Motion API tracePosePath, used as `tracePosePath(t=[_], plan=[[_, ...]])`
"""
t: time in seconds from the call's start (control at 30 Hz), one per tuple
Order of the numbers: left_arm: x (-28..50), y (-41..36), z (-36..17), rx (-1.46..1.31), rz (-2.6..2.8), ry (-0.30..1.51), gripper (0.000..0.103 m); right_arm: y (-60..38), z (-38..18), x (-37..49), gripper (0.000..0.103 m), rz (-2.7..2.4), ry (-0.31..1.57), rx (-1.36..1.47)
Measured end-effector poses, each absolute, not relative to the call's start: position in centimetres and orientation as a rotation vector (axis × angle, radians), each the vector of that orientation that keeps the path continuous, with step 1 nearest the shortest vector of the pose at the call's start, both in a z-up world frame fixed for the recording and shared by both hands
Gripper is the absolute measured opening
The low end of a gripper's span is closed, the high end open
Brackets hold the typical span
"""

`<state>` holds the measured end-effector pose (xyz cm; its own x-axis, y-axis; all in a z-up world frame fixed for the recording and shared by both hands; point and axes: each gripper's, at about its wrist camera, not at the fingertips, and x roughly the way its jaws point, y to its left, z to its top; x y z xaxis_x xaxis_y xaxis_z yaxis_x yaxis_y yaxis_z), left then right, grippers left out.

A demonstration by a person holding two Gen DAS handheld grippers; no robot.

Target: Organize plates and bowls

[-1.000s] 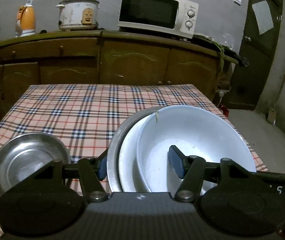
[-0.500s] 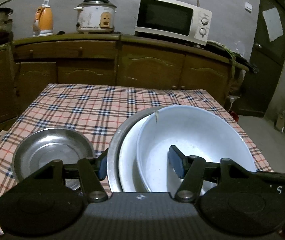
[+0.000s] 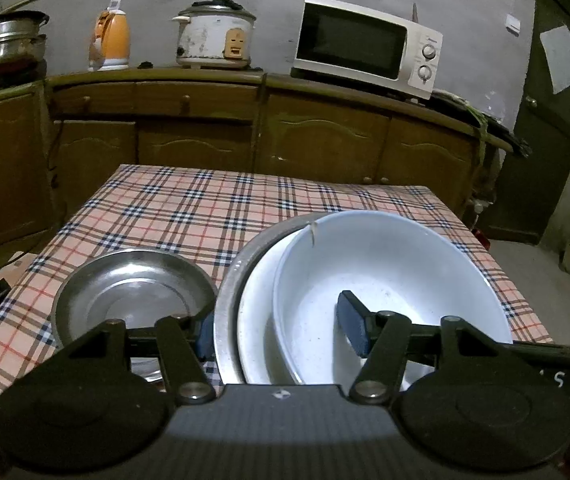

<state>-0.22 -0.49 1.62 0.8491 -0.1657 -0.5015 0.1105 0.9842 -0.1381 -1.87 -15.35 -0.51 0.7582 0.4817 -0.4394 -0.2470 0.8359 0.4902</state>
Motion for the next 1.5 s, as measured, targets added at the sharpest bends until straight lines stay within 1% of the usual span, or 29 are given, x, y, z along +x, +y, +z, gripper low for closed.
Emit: tracePosePath(t=[0.97,1.5], plan=[[-0.1,3.5,0.9,-0.15,-0.063,0.558,0.062,-10.5,-1.3,0.4,0.056,0.484,0.628,0.381],[0.6,6.8,-0.6,-0.191,-0.021,0.588,0.062,-6.7,-2.3,2.3,0.056,0.518,0.676,0.347]])
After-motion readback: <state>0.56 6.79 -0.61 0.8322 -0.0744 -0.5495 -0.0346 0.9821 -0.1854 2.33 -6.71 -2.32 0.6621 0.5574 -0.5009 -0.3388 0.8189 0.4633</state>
